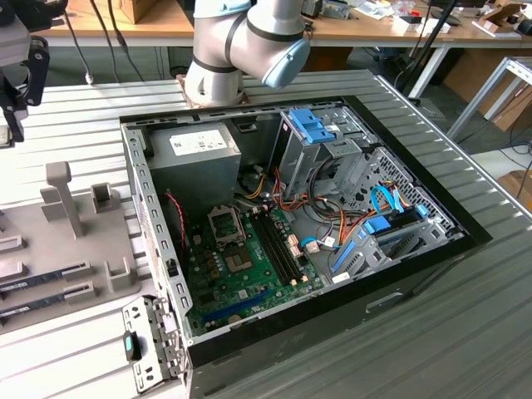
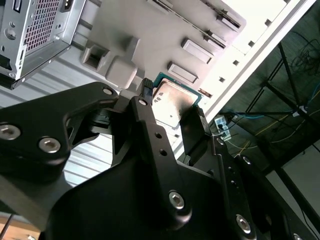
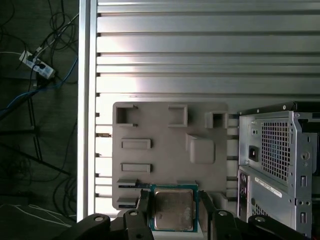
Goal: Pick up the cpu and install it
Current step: 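Pick up the cpu and move it towards the insertion slot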
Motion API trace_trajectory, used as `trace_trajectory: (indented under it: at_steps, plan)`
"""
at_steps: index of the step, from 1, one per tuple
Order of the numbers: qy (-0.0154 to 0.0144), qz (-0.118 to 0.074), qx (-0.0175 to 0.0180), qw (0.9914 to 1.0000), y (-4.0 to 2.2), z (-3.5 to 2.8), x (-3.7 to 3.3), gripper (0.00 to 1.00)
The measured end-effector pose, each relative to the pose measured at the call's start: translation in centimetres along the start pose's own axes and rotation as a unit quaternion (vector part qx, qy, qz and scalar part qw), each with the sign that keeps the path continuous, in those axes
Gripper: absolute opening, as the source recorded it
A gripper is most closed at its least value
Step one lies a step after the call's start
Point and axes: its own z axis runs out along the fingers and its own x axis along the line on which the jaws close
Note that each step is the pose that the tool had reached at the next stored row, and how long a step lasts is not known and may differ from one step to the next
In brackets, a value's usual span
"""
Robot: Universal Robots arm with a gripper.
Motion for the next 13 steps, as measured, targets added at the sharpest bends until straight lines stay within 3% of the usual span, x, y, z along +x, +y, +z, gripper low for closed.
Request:
trace_trajectory:
  at_steps: [13]
  plan:
    - [0.0, 0.0, 0.0, 1.0, -0.01, -0.04, -1.23, 0.47]
